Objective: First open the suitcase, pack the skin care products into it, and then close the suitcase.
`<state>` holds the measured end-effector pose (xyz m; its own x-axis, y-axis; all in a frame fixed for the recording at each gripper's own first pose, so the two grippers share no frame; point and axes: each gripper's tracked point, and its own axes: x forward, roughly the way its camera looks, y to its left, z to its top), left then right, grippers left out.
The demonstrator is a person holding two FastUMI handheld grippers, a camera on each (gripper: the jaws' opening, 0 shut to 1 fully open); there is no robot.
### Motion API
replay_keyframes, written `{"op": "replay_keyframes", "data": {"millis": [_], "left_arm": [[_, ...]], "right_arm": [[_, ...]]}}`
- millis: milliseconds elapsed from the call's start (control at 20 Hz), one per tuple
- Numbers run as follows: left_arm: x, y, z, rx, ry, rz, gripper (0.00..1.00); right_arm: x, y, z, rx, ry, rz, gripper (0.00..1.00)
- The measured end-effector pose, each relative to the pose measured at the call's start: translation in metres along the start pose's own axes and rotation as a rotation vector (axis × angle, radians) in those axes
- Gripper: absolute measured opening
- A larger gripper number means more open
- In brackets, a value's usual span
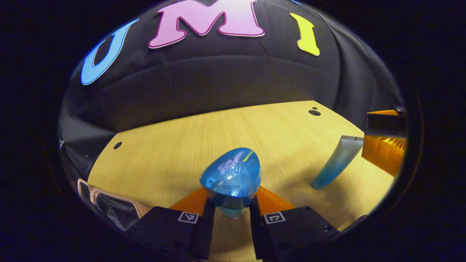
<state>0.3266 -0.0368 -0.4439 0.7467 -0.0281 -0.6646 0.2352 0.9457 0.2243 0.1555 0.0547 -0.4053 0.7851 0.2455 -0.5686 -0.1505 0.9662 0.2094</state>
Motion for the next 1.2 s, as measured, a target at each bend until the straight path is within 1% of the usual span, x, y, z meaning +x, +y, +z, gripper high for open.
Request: {"op": "replay_keyframes", "data": {"millis": [50,100,150,250,300,350,400,450,500,550,600,700,750,800,850,900,950,1000,1050,1100,1150,1200], "left_arm": [[0.000,0.000,-0.001,0.006,0.002,0.002,0.50],[0.001,-0.001,0.001,0.003,-0.002,0.001,0.53],[0.002,-0.001,0.001,-0.003,-0.003,0.001,0.53],[0.003,-0.001,0.000,-0.017,-0.008,0.000,0.53],[-0.002,-0.002,-0.002,-0.025,-0.009,-0.001,0.51],[-0.002,-0.001,-0.004,-0.034,-0.008,-0.002,0.51],[-0.002,-0.001,-0.003,-0.039,-0.011,-0.004,0.51],[-0.001,-0.001,-0.003,-0.042,-0.011,-0.004,0.51],[-0.001,-0.001,-0.004,-0.046,-0.010,-0.002,0.51],[0.000,-0.001,-0.005,-0.053,-0.009,0.000,0.51],[0.000,0.000,-0.005,-0.059,-0.010,0.003,0.51],[0.001,0.001,-0.005,-0.073,-0.006,0.004,0.51],[0.000,0.001,-0.006,-0.077,0.006,-0.001,0.51],[-0.003,0.001,-0.007,-0.089,0.019,-0.008,0.51],[-0.007,0.001,-0.003,-0.106,0.012,-0.019,0.50],[-0.011,-0.003,-0.007,-0.133,0.048,-0.035,0.46],[-0.019,-0.004,-0.007,-0.155,0.058,-0.050,0.51],[-0.029,-0.003,-0.003,-0.170,0.058,-0.061,0.45],[-0.040,-0.002,0.002,-0.171,0.058,-0.071,0.47],[-0.053,0.000,0.010,-0.161,0.053,-0.083,0.47],[-0.069,0.003,0.021,-0.150,0.044,-0.100,0.47],[-0.088,0.006,0.029,-0.151,0.051,-0.126,0.47]], "right_arm": [[0.005,0.000,-0.008,0.011,0.018,0.001,0.97],[0.009,0.002,-0.018,0.024,0.044,0.006,0.97],[0.012,0.005,-0.029,0.039,0.066,0.012,0.99],[0.026,0.011,-0.048,0.049,0.103,0.019,0.97],[0.034,0.013,-0.055,0.048,0.121,0.021,0.96],[0.041,0.015,-0.062,0.044,0.140,0.023,0.97],[0.048,0.015,-0.066,0.039,0.150,0.021,0.96],[0.053,0.015,-0.071,0.038,0.155,0.020,0.98],[0.058,0.011,-0.074,0.034,0.160,0.003,0.97],[0.061,0.006,-0.080,0.032,0.177,-0.026,0.89],[0.064,0.006,-0.088,0.047,0.209,-0.029,0.82],[0.065,0.001,-0.082,0.058,0.198,-0.058,0.45],[0.060,0.000,-0.083,0.054,0.200,-0.061,0.42],[0.057,-0.001,-0.081,0.056,0.203,-0.060,0.42],[0.052,-0.002,-0.080,0.054,0.200,-0.057,0.36],[0.046,-0.003,-0.075,0.048,0.187,-0.059,0.41],[0.042,-0.004,-0.068,0.045,0.171,-0.059,0.41],[0.037,-0.003,-0.060,0.051,0.151,-0.056,0.36],[0.032,-0.002,-0.055,0.057,0.142,-0.051,0.36],[0.025,-0.001,-0.049,0.065,0.134,-0.046,0.36],[0.017,0.002,-0.044,0.073,0.131,-0.037,0.40],[0.009,0.005,-0.040,0.084,0.127,-0.027,0.40]]}}
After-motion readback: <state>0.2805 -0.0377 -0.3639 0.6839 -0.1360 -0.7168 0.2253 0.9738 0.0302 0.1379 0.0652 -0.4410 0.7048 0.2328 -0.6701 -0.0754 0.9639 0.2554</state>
